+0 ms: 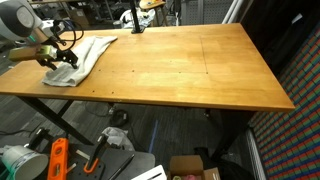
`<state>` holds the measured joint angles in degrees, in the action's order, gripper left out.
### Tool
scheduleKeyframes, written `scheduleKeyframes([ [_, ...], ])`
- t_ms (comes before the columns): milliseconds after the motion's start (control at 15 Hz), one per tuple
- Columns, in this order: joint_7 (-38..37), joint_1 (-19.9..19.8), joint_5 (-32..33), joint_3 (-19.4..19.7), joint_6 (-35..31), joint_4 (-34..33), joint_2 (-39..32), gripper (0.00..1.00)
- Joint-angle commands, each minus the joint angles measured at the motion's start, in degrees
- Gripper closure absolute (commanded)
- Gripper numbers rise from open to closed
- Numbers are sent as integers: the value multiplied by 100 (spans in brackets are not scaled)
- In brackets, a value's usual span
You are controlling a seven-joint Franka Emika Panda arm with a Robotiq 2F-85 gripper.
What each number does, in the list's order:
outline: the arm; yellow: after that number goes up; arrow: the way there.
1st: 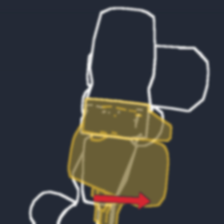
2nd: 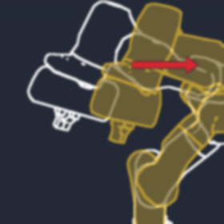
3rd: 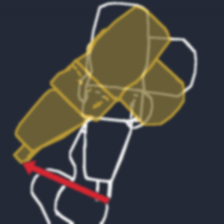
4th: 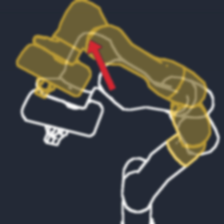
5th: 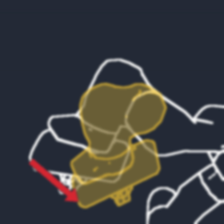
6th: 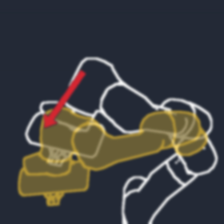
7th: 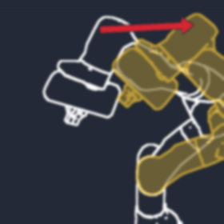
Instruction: Fold the cloth
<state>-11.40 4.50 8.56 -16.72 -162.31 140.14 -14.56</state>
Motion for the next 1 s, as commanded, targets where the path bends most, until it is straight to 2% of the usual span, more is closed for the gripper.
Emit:
scheduleKeyframes([
  [0, 1342, -190, -1356, -353, 658, 186, 545, 0],
  [200, 1880, -105, -2095, -288, 458, 283, 853, 0],
  [533, 2159, 44, -2722, -119, -204, 553, 1418, 0],
  [733, 1982, 167, -2524, 88, 65, 691, 1986, 0],
  [933, 1223, 170, -1566, 295, 351, 874, 2447, 0],
])
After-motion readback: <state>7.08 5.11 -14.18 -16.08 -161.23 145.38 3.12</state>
